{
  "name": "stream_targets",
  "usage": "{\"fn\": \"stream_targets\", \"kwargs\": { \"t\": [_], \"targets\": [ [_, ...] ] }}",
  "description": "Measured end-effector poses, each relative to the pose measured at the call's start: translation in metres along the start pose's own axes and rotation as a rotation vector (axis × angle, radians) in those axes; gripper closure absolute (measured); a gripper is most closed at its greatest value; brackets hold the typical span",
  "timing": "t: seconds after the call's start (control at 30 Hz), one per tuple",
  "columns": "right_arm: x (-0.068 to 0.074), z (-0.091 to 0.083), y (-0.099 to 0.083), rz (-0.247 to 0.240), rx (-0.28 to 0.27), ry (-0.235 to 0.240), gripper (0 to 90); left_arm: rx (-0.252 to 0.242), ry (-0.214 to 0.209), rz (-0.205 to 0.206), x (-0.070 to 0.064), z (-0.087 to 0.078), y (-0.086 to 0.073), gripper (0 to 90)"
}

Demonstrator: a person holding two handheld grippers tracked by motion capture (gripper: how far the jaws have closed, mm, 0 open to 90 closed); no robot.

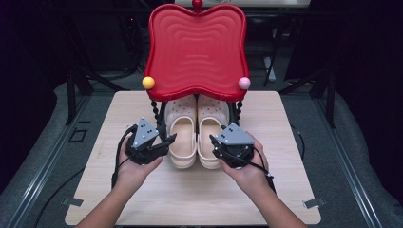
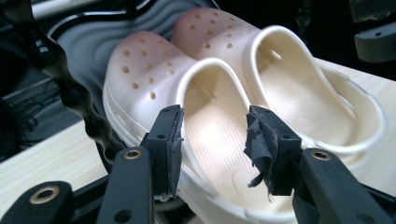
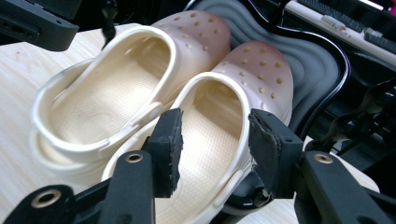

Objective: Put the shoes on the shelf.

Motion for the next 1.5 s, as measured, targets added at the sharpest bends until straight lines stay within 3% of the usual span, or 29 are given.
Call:
{"fn": "stream_targets", "kwargs": {
  "t": [0.2,0.27,0.33,0.5,0.8,1.2,1.3,1.5],
  "targets": [
    [0.003,-0.014,-0.005,0.001,0.011,0.057,56.9,-0.001,-0.016,0.014,-0.004,-0.013,-0.009,54.7],
    [0.004,-0.019,-0.008,0.011,0.014,0.086,60.9,-0.007,-0.041,0.013,-0.006,-0.016,-0.013,56.9],
    [0.006,-0.022,-0.011,0.009,0.010,0.092,62.7,0.000,-0.047,0.026,-0.008,-0.019,-0.018,57.2],
    [0.012,-0.029,-0.023,0.005,0.014,0.115,65.7,0.016,-0.081,0.009,-0.013,-0.026,-0.032,61.9],
    [0.023,-0.031,-0.050,0.035,0.037,0.160,71.9,0.059,-0.090,0.003,-0.021,-0.033,-0.061,66.4],
    [0.039,-0.025,-0.076,0.071,0.083,0.199,73.0,0.073,-0.130,-0.091,-0.033,-0.028,-0.088,67.0],
    [0.042,-0.022,-0.084,0.081,0.099,0.209,76.9,0.075,-0.146,-0.124,-0.035,-0.024,-0.091,66.4],
    [0.048,-0.009,-0.099,0.090,0.152,0.220,84.2,0.121,-0.124,-0.074,-0.043,-0.012,-0.100,74.3]
  ]
}}
Point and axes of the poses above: each handheld gripper's, and its own axes: z roughly forward along the jaws, y roughly out of its top, x roughly to its left, the point moved 4 cm from there along z, roughly forward along the jaws, and after that the axes turned 2 degrees about x, right-handed, at the moved point
